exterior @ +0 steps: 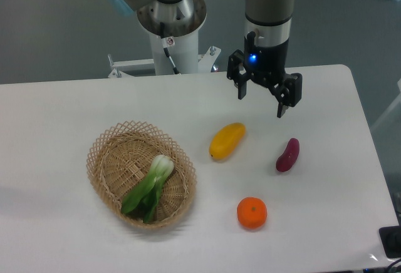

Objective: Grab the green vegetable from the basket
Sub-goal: 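Move the open gripper over the wicker basket above the bok choy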

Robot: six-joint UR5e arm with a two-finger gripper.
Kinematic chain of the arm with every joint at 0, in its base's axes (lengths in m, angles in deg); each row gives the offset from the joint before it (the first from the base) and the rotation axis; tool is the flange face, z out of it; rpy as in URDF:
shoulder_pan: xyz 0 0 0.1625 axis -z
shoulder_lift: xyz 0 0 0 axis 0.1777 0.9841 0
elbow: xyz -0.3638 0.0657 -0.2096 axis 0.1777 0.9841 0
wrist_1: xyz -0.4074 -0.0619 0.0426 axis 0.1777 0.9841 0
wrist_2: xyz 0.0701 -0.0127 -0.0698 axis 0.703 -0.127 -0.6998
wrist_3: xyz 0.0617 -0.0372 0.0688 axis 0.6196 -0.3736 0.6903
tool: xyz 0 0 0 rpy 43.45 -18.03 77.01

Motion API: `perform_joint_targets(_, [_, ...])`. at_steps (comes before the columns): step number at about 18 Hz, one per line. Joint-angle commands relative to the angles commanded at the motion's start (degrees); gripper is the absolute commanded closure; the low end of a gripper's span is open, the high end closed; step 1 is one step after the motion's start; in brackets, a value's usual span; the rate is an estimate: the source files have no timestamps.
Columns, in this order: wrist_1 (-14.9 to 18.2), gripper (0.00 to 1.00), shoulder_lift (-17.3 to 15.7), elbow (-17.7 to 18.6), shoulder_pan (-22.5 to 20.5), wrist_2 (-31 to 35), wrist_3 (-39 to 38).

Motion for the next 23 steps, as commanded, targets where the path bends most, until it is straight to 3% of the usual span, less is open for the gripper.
perform_joint_targets(7, [-2.11, 0.0, -1.14, 2.55, 0.0, -0.61, -0.52])
perform_joint_targets(15, [-2.37, 0.0, -1.06, 3.43, 1.4, -7.89, -15.0])
perform_joint_targets(20, [-2.37, 0.0, -0.18, 4.57, 6.31, -10.02, -25.3])
perform_joint_targets(23, [-2.64, 0.0, 2.45, 5.45, 10.79, -9.93, -31.45])
